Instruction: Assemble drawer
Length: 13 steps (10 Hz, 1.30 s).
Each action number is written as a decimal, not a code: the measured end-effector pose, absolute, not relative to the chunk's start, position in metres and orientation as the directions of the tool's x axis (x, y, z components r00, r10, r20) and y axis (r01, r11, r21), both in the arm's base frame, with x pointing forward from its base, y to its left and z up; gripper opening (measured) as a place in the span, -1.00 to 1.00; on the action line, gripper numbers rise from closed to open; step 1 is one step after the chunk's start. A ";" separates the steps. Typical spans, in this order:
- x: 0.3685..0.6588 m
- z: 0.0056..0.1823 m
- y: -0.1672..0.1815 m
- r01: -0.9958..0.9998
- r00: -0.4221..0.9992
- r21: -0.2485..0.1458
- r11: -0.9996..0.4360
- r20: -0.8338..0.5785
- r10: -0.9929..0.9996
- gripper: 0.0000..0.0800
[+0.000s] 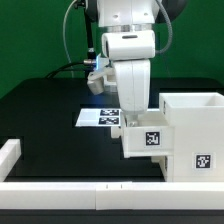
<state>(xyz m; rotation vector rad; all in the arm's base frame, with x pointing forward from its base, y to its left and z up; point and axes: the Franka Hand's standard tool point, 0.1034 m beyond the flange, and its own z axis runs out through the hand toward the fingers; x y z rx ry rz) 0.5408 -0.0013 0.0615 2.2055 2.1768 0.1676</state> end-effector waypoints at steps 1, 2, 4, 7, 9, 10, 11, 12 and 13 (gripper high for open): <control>0.544 0.062 0.003 0.995 0.026 0.099 -0.031 0.052 0.998 -0.90; 0.548 0.062 0.005 0.994 0.036 0.099 -0.041 0.054 0.998 -0.90; 0.551 0.062 0.014 0.994 0.045 0.098 -0.051 0.057 0.997 -0.90; 0.550 0.063 0.026 0.994 0.034 0.101 -0.040 0.059 0.998 -0.90; 0.550 0.063 0.026 0.994 0.035 0.105 -0.042 0.061 0.998 -0.90; 0.551 0.063 0.025 0.994 0.036 0.104 -0.042 0.060 0.998 -0.65; 0.551 0.070 0.020 0.995 0.038 0.086 -0.042 0.045 0.998 -0.28; 0.553 0.080 0.016 0.996 0.042 0.077 -0.044 0.033 0.999 -0.28; 0.557 0.091 0.012 0.997 0.045 0.069 -0.046 0.019 0.999 0.16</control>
Offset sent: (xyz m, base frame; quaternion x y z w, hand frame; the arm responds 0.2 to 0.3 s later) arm 0.0148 0.0224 -0.0005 -0.0135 0.0005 0.0098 0.9999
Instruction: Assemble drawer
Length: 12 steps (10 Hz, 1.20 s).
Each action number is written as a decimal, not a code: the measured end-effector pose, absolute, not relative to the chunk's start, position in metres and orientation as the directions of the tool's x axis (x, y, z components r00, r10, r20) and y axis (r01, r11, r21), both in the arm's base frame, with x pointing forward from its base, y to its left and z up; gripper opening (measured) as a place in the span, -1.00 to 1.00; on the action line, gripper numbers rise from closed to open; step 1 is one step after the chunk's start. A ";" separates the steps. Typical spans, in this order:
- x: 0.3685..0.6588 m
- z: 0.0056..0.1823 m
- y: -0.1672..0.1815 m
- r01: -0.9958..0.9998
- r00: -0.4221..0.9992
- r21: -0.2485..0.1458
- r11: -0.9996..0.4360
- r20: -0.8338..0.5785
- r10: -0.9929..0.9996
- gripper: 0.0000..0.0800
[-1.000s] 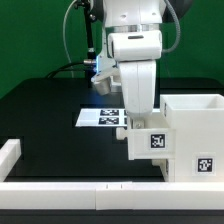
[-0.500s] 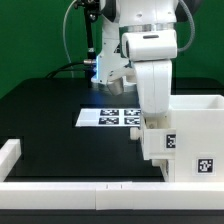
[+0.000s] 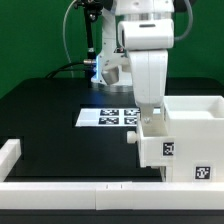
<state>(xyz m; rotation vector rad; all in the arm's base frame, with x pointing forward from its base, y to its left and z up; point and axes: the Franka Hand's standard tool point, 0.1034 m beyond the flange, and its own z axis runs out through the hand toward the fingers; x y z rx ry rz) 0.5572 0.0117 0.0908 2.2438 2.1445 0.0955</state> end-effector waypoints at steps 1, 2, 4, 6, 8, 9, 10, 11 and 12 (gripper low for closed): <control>0.562 0.098 0.006 0.997 0.043 0.070 -0.044 0.011 0.999 0.50; 0.565 0.101 -0.001 0.996 0.051 0.072 -0.052 0.008 0.999 0.50; 0.565 0.098 -0.014 0.996 0.050 0.070 -0.050 0.006 0.999 0.61; 0.560 0.085 -0.028 0.997 0.062 0.049 -0.062 0.008 0.998 0.62; 0.556 0.073 -0.032 0.997 0.071 0.032 -0.071 0.013 0.997 0.62; 0.553 0.070 -0.030 0.997 0.075 0.026 -0.075 0.015 0.997 0.62; 0.550 0.068 -0.027 0.997 0.073 0.020 -0.073 0.016 0.997 0.62; 0.551 0.068 -0.019 0.996 0.089 0.024 -0.089 0.019 0.996 0.62; 0.550 0.070 -0.007 0.995 0.092 0.033 -0.093 0.024 0.995 0.62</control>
Offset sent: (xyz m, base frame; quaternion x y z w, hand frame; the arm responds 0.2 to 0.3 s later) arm 0.0073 -0.0254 -0.0012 0.0044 0.0039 -0.0193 0.9998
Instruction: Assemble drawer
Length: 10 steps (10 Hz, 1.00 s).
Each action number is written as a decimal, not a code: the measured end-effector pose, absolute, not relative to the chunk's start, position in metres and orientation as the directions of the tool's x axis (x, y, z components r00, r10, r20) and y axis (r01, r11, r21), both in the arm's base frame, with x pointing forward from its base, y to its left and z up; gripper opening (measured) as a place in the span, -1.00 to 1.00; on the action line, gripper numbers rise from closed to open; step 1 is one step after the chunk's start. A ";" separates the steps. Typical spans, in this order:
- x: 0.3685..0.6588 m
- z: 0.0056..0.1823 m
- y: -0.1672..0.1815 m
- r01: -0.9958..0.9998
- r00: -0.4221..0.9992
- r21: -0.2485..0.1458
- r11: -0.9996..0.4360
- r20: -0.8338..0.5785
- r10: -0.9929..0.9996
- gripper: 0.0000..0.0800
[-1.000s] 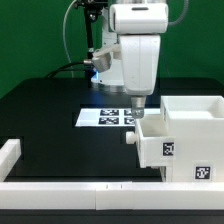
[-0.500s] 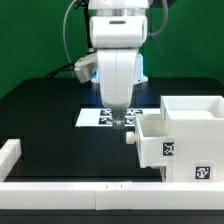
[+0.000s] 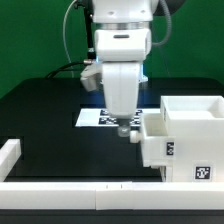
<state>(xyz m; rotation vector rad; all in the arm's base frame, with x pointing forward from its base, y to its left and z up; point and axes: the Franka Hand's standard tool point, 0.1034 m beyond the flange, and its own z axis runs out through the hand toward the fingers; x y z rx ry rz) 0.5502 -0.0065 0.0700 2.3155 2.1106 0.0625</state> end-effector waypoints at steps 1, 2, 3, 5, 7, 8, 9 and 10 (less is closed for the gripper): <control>0.548 0.068 0.003 0.996 0.084 0.035 -0.085 0.030 0.996 0.62; 0.547 0.067 0.014 0.994 0.101 0.041 -0.103 0.037 0.994 0.62; 0.548 0.068 0.026 0.994 0.100 0.049 -0.102 0.042 0.994 0.62; 0.547 0.068 0.030 0.994 0.093 0.049 -0.095 0.042 0.995 0.62; 0.547 0.066 0.023 0.994 0.093 0.046 -0.094 0.039 0.995 0.62; 0.547 0.067 0.018 0.995 0.090 0.046 -0.091 0.037 0.995 0.62; 0.547 0.067 0.011 0.995 0.089 0.044 -0.090 0.035 0.995 0.62; 0.547 0.069 0.002 0.995 0.090 0.046 -0.091 0.033 0.995 0.62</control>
Offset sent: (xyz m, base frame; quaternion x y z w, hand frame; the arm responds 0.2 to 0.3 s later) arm -0.0008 0.0307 0.0037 -0.0265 0.0009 0.0179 0.9995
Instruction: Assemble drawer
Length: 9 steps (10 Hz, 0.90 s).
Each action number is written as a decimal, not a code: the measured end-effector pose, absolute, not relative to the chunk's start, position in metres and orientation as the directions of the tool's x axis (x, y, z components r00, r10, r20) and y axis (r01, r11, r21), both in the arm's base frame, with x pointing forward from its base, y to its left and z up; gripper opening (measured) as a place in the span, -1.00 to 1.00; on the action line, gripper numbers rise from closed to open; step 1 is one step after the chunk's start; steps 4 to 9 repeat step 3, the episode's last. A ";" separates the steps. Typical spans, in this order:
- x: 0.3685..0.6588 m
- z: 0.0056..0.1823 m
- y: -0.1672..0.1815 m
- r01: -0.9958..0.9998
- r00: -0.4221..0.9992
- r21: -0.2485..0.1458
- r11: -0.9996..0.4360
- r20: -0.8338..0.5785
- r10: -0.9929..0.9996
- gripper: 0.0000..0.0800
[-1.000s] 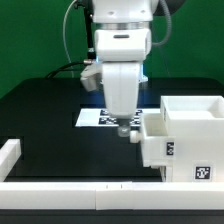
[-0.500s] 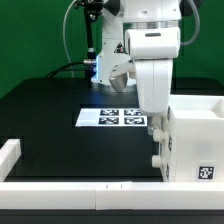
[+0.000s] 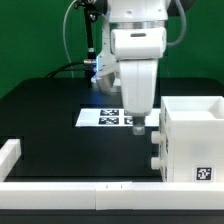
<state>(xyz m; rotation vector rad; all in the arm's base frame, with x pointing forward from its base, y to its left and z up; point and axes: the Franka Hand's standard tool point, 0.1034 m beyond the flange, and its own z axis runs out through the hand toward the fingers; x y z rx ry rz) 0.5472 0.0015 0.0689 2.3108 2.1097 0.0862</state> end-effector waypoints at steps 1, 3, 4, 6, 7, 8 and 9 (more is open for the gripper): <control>0.547 0.069 -0.010 0.994 0.098 0.046 -0.100 0.032 0.995 0.62; 0.543 0.065 -0.024 0.995 0.090 0.042 -0.092 0.032 0.995 0.62; 0.543 0.065 -0.024 0.995 0.090 0.042 -0.092 0.032 0.995 0.62; 0.543 0.065 -0.024 0.995 0.090 0.042 -0.092 0.032 0.995 0.62; 0.543 0.065 -0.024 0.995 0.090 0.042 -0.092 0.032 0.995 0.62; 0.543 0.065 -0.024 0.995 0.090 0.042 -0.092 0.032 0.995 0.62; 0.543 0.065 -0.024 0.995 0.090 0.042 -0.092 0.032 0.995 0.62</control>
Offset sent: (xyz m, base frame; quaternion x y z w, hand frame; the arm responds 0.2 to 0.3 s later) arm 0.0000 0.0000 0.0000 0.0000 0.0000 0.0000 1.0000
